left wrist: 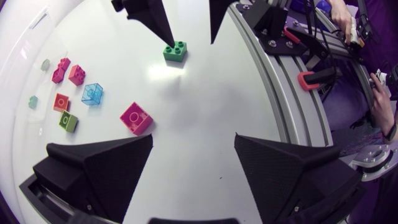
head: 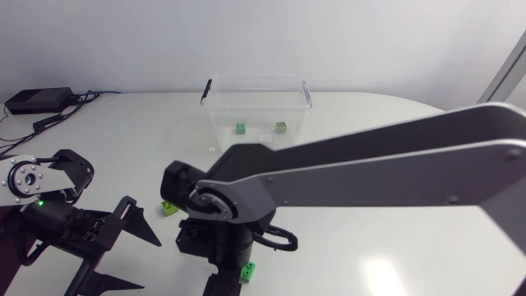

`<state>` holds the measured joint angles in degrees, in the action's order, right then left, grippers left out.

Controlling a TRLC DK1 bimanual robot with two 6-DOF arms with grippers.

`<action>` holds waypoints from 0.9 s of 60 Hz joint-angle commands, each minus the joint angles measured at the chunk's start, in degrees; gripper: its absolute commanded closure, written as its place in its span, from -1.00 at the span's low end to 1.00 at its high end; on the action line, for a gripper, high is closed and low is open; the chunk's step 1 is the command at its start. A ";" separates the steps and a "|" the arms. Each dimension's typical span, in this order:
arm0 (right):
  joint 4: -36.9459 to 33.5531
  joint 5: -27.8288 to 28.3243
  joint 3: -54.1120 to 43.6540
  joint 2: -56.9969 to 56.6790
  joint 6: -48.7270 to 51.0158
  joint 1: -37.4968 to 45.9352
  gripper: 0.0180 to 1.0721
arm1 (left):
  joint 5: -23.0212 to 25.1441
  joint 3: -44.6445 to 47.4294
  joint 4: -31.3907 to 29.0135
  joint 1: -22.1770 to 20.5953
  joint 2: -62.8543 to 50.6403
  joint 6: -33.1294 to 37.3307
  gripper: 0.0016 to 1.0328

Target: Place the duplo bricks in the container

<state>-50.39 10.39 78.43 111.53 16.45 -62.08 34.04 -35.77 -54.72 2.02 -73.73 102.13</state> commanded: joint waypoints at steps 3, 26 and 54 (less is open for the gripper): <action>-1.02 -0.02 -0.83 3.88 -2.47 0.74 -0.65 | 0.59 1.40 -0.30 0.79 1.22 -0.17 -0.78; -4.63 -1.08 2.51 5.46 -4.49 4.60 -0.65 | 0.67 1.93 -0.39 5.80 0.79 4.13 -0.78; -4.89 -4.68 4.62 0.71 -5.81 7.68 -0.65 | 0.67 2.02 -0.65 6.42 1.14 4.48 -0.78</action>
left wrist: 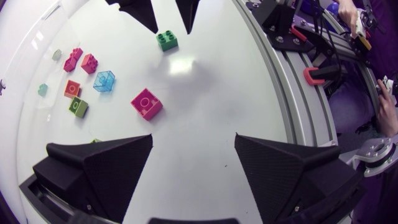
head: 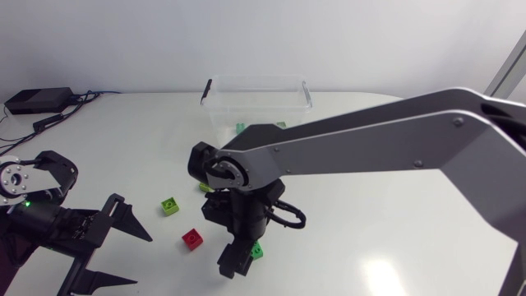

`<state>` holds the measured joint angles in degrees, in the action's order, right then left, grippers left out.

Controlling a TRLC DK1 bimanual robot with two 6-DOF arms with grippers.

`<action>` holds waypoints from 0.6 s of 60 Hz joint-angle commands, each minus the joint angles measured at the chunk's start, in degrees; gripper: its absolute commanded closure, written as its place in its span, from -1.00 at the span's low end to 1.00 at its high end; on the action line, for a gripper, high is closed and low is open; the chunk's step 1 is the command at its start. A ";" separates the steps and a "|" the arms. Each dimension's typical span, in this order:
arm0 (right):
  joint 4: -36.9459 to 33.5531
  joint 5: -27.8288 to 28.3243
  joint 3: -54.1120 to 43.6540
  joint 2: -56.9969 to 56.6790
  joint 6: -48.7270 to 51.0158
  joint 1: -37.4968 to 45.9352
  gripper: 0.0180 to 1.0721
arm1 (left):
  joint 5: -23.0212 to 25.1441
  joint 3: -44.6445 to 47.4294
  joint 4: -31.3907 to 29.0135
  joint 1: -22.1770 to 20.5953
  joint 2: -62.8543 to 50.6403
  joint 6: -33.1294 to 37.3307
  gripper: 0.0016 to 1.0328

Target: Place the duplo bricks in the container

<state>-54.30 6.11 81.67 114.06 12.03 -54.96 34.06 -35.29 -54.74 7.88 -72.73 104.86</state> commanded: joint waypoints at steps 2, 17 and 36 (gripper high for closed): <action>-0.89 -0.75 1.30 -1.91 -1.49 0.73 -0.65 | 0.65 1.54 -0.63 0.73 0.13 1.84 -0.78; 0.60 -2.33 -1.42 0.29 -0.61 2.31 -0.65 | 0.65 1.89 -0.63 1.17 0.13 2.37 -0.78; -0.19 -0.92 -0.81 4.24 -1.66 0.91 -0.64 | 0.65 2.07 -0.89 1.96 0.22 3.16 -0.78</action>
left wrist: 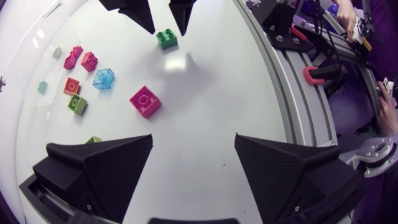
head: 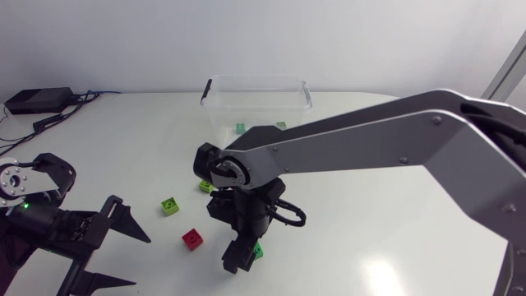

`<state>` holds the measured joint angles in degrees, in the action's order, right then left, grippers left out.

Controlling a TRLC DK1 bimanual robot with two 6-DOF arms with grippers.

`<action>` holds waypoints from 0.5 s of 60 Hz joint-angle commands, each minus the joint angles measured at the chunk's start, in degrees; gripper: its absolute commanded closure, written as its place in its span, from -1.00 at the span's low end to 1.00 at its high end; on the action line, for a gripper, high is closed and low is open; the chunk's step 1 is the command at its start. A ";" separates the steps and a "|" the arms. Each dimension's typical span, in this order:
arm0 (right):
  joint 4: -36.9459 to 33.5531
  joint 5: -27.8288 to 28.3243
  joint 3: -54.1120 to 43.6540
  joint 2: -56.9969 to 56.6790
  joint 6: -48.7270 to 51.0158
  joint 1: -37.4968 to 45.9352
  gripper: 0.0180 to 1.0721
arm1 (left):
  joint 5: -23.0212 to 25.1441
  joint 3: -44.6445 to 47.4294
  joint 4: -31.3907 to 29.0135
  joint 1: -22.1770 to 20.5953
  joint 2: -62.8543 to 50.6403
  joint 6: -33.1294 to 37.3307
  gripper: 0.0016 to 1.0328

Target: Place the duplo bricks in the container

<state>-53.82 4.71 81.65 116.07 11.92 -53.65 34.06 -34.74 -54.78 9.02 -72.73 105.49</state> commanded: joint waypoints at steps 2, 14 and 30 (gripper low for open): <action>-0.85 0.83 -0.44 2.49 -1.64 -0.40 -0.64 | 0.56 1.52 -0.85 0.92 0.22 2.70 -0.78; -2.34 1.88 1.32 3.99 -2.69 -0.40 -0.36 | 0.65 1.52 -0.85 1.00 0.13 2.70 -0.79; -1.99 1.79 3.17 5.66 -1.82 -0.58 0.23 | 0.56 1.52 -0.85 1.27 -0.48 3.23 -0.79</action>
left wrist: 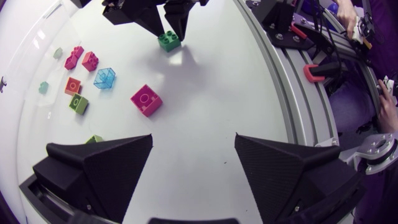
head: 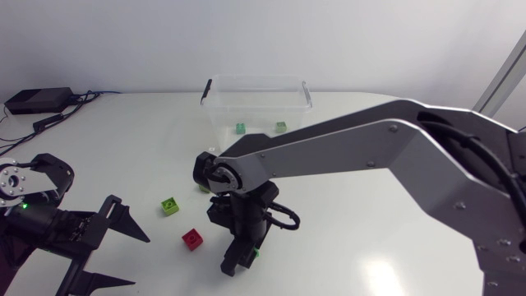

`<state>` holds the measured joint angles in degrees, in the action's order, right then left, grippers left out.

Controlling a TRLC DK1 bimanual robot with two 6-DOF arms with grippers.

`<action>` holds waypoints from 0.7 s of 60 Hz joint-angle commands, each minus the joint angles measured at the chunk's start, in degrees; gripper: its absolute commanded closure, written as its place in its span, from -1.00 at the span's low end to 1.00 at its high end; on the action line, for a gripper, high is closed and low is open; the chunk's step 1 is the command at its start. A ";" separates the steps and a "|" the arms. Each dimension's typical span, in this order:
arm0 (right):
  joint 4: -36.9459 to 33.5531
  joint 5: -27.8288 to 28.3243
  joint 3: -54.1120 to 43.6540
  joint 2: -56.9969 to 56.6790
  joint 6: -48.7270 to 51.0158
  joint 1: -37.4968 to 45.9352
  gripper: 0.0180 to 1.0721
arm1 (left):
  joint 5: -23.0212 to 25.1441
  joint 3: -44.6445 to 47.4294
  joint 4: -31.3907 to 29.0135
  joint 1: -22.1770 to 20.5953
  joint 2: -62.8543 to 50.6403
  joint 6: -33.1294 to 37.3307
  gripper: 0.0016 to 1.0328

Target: Place the duplo bricks in the container

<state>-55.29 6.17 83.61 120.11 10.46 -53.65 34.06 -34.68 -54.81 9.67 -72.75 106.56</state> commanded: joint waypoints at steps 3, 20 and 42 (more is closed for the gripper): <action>-0.26 0.33 1.20 1.44 0.88 -0.49 0.23 | 0.56 1.54 -0.83 1.05 -0.64 2.42 -0.79; -1.75 -0.02 4.10 2.49 1.85 -1.02 -0.12 | 0.65 1.63 -0.92 1.58 -0.73 2.86 -0.79; -4.21 -0.02 8.32 6.36 -0.18 -1.64 -0.30 | 0.56 1.80 -1.36 2.55 -0.46 3.74 -0.79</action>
<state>-58.48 6.13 90.17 124.01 11.75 -55.02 34.06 -34.41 -55.20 11.64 -72.79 108.07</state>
